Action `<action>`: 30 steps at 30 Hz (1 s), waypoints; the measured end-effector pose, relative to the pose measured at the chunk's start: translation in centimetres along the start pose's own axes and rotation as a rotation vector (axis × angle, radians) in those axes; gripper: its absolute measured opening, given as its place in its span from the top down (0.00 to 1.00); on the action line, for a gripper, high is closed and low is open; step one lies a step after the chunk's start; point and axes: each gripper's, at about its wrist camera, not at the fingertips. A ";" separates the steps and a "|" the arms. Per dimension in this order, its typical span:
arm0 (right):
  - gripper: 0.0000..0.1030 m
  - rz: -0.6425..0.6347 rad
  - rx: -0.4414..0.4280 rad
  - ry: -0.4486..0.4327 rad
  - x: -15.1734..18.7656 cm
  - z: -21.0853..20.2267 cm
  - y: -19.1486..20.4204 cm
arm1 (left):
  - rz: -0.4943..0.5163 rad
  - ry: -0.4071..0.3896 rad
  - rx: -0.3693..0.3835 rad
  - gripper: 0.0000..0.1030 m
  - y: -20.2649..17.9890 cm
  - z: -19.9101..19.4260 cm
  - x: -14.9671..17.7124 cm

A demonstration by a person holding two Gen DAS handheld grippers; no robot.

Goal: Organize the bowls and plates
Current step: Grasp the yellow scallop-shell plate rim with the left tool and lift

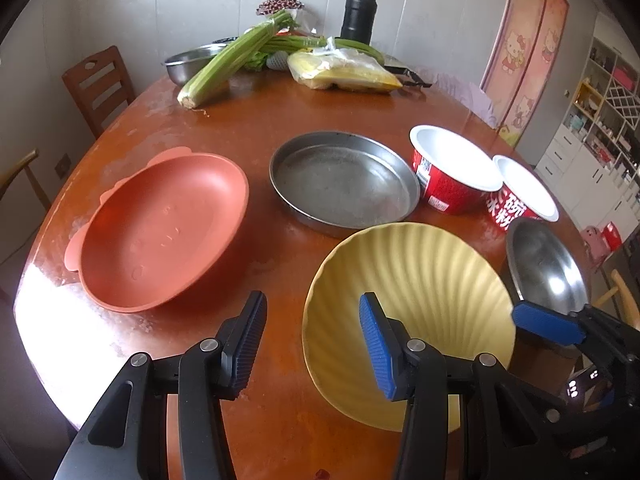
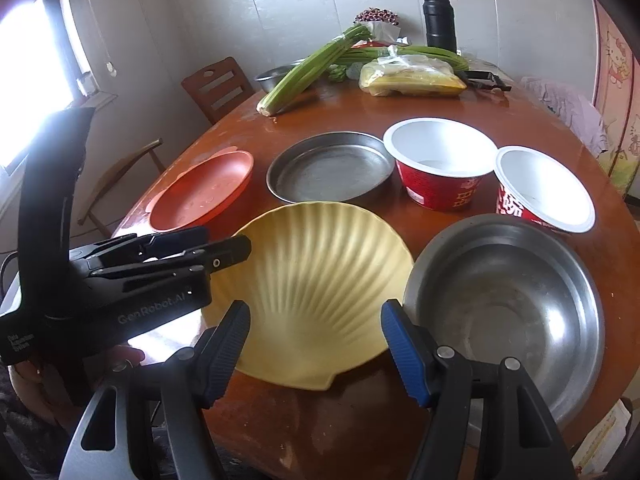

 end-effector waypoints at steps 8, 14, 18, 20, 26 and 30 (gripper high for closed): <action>0.35 0.023 0.056 -0.015 0.9 -0.8 -0.4 | 0.007 0.013 -0.007 0.52 0.0 1.3 -0.3; 0.35 0.097 0.063 -0.022 1.8 -1.9 -1.5 | 0.018 0.020 -0.006 0.52 -0.3 2.1 -0.6; 0.35 0.152 0.074 -0.003 2.0 -1.6 -2.1 | 0.026 0.021 0.004 0.52 -0.6 2.4 -0.7; 0.35 0.183 0.097 0.018 1.8 -0.9 -2.6 | 0.021 0.020 0.013 0.52 -0.5 2.6 -0.8; 0.35 0.154 0.105 0.019 1.1 0.4 -1.5 | 0.025 0.019 0.027 0.52 -0.6 2.7 -0.6; 0.35 0.102 0.110 0.013 0.7 1.3 -0.5 | 0.034 0.020 0.026 0.52 -0.7 2.6 -0.5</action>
Point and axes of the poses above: each gripper's, at about its wrist camera, not at the fingertips, and z roughly the way its jaws point, y to its left, x to its underside, and after that the axes turned 13 degrees about z, right-handed
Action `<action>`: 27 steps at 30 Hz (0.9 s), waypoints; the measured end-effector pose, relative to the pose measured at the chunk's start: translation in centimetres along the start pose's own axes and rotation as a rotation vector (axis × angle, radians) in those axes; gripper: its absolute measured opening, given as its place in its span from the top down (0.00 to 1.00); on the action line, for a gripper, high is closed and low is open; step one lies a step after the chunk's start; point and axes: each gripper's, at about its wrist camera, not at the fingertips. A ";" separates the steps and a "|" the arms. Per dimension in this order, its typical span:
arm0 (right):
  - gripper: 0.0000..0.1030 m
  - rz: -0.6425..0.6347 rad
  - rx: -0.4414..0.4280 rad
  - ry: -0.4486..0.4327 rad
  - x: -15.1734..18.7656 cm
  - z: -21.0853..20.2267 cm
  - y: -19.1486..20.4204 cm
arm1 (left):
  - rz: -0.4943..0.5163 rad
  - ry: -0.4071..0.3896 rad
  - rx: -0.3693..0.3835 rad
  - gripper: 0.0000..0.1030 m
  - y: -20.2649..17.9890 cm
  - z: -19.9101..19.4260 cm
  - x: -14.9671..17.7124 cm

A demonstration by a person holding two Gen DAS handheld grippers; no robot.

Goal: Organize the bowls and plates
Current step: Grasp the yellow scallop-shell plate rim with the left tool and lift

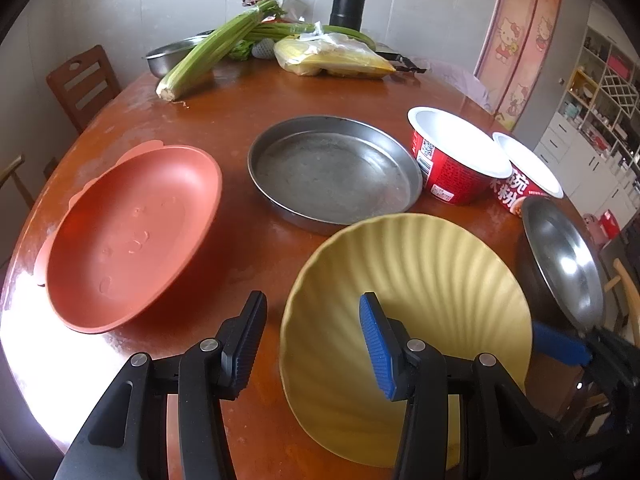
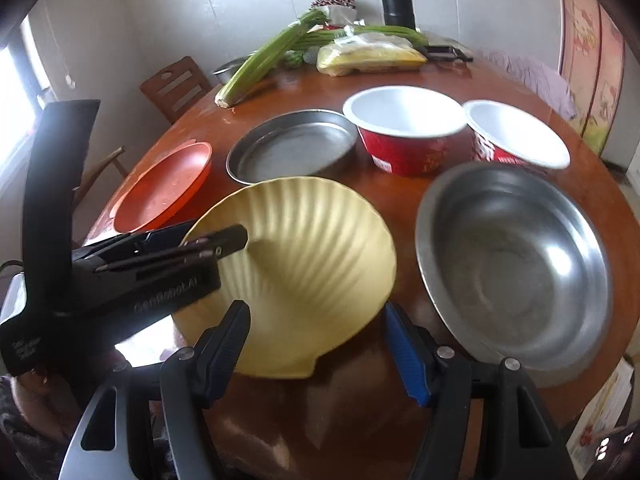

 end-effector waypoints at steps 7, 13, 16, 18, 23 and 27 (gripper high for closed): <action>0.35 -0.047 0.005 -0.003 -0.3 1.3 0.8 | -0.016 0.007 0.014 0.52 0.3 0.2 0.1; 0.35 -0.090 -0.010 0.004 -0.3 2.2 1.6 | -0.035 0.007 0.020 0.52 0.8 0.0 0.3; 0.35 -0.104 -0.022 0.005 -0.3 2.4 1.9 | -0.042 0.010 0.014 0.52 1.0 -0.1 0.4; 0.35 -0.112 -0.025 0.003 -0.3 2.4 2.1 | -0.046 0.013 0.011 0.52 1.1 -0.1 0.5; 0.35 -0.126 -0.030 -0.009 -0.1 2.0 2.2 | -0.041 0.001 0.003 0.52 0.8 -0.9 0.6; 0.35 -0.122 -0.039 -0.012 0.0 1.6 2.2 | -0.038 -0.008 -0.001 0.52 0.8 -1.6 0.6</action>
Point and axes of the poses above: each gripper's, at about its wrist camera, not at the fingertips, and z roughly the way its jaws point, y to its left, x to its underside, and after that the axes turned 13 degrees about z, right-handed
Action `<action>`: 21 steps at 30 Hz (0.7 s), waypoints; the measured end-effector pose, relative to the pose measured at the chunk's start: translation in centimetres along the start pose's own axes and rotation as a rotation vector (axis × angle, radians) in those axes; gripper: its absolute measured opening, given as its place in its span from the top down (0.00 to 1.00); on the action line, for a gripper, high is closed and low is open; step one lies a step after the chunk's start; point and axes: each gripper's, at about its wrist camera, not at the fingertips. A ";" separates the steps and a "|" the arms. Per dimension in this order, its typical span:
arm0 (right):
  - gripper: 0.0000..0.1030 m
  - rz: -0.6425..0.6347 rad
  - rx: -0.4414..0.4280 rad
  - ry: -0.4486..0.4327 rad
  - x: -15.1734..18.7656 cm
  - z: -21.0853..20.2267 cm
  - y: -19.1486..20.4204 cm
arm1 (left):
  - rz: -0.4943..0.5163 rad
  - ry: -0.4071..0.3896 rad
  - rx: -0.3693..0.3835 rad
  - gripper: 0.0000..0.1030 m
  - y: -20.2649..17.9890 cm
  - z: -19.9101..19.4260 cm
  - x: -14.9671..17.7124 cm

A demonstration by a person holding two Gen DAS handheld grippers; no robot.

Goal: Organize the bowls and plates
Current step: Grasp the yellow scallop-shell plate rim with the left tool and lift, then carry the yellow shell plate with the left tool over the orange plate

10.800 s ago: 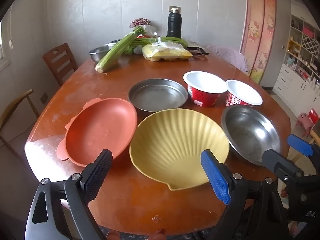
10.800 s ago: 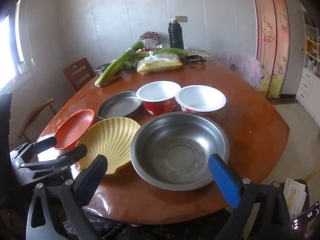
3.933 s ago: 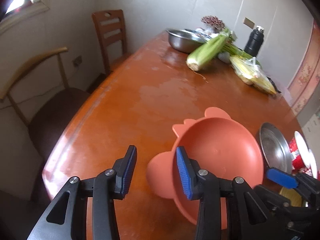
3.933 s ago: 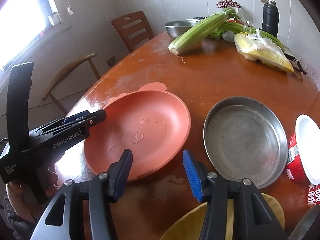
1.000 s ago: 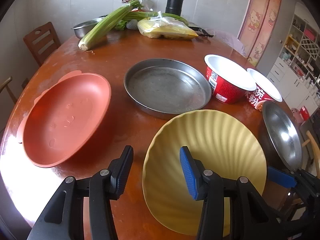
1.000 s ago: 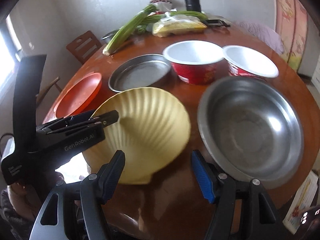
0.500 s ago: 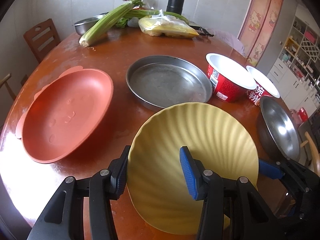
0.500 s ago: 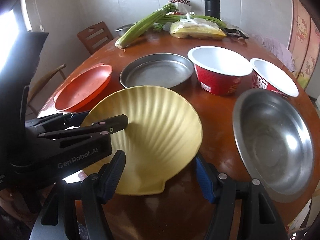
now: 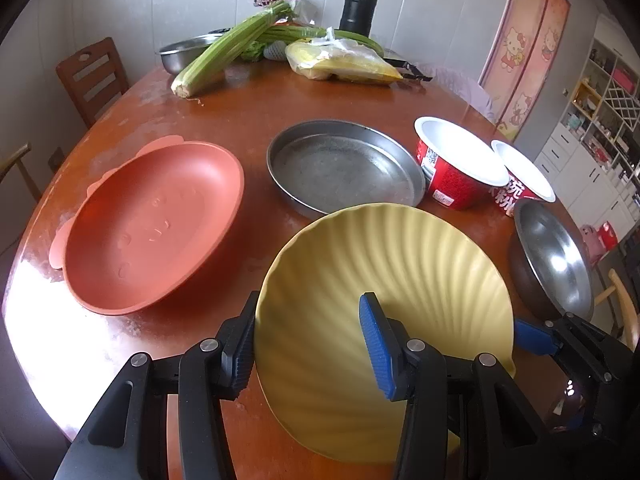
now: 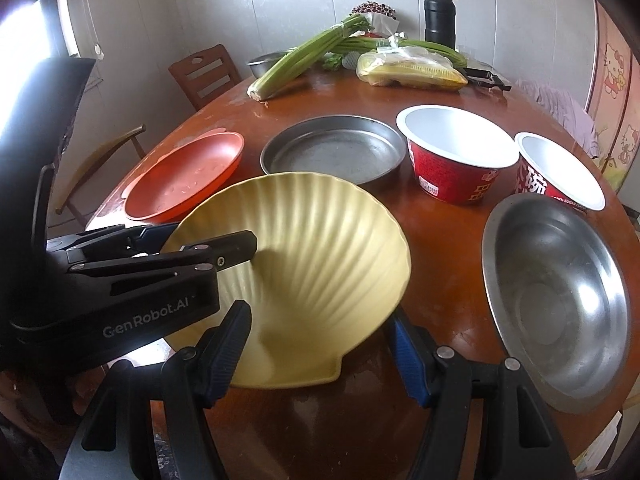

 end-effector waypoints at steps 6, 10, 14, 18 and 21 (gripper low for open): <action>0.35 -0.021 -0.006 -0.010 0.1 -0.9 0.4 | -0.001 -0.011 -0.020 0.52 -0.2 -1.2 0.1; 0.35 -0.040 -0.014 -0.026 0.0 -1.7 1.1 | -0.001 -0.038 -0.036 0.52 -0.1 -2.5 -0.1; 0.35 -0.055 -0.022 -0.039 0.0 -2.2 1.4 | -0.007 -0.049 -0.047 0.52 0.1 -3.4 -0.1; 0.35 -0.068 -0.028 -0.046 0.0 -2.5 1.7 | -0.004 -0.056 -0.056 0.52 0.0 -4.2 0.2; 0.35 -0.074 -0.038 -0.053 -0.2 -2.8 1.8 | -0.009 -0.065 -0.063 0.52 0.2 -4.7 0.2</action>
Point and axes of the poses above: each gripper's, at about its wrist camera, not at the fingertips, and z roughly the way its jaws point, y to its left, x to its underside, and after that the axes turned 13 degrees about z, right-handed
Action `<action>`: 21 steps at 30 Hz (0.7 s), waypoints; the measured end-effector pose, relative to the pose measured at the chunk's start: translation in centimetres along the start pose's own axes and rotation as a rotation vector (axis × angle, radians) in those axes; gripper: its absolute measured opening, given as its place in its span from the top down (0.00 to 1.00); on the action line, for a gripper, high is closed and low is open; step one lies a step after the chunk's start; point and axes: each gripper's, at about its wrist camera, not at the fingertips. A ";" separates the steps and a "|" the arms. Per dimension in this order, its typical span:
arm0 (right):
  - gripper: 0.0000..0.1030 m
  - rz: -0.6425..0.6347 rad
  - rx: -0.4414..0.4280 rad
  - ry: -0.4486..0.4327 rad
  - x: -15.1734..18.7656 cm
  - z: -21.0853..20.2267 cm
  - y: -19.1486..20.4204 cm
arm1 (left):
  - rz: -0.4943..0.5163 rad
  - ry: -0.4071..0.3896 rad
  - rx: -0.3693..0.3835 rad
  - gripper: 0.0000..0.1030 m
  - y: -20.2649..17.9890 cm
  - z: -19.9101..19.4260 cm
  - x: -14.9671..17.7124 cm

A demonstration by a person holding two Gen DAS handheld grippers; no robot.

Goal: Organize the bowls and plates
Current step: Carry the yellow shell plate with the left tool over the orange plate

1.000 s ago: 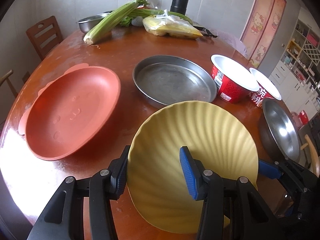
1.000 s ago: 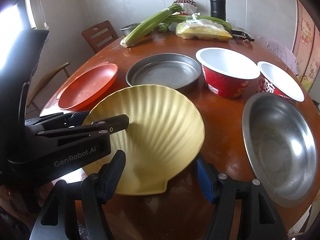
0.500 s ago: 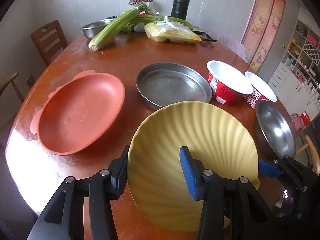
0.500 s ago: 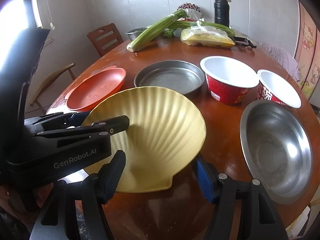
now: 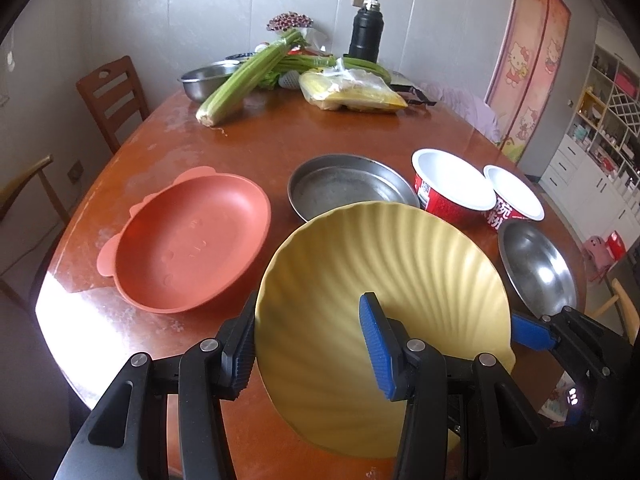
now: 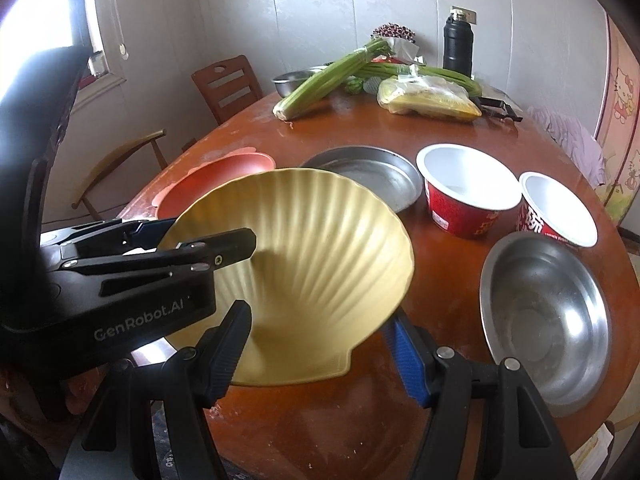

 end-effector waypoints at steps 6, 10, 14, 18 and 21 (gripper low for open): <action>0.35 -0.032 -0.022 -0.015 -0.9 -0.1 0.9 | -0.033 -0.027 -0.017 0.52 1.2 -1.1 -0.3; 0.35 -0.046 -0.049 -0.029 -2.1 0.1 1.6 | -0.058 -0.040 -0.012 0.52 2.3 -1.5 -0.4; 0.35 -0.068 -0.068 -0.035 -2.9 0.6 2.6 | -0.084 -0.047 -0.029 0.52 3.8 -1.7 -0.6; 0.35 -0.087 -0.083 -0.038 -3.9 1.3 3.6 | -0.104 -0.055 -0.040 0.52 5.2 -1.8 -0.8; 0.35 -0.088 -0.103 -0.033 -4.7 1.8 4.5 | -0.122 -0.061 -0.053 0.52 6.3 -2.0 -1.1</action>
Point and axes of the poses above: each gripper's, at about its wrist camera, not at the fingertips, and z roughly the way its jaws point, y to its left, x to its underside, and after that the axes turned 13 degrees about z, right-handed
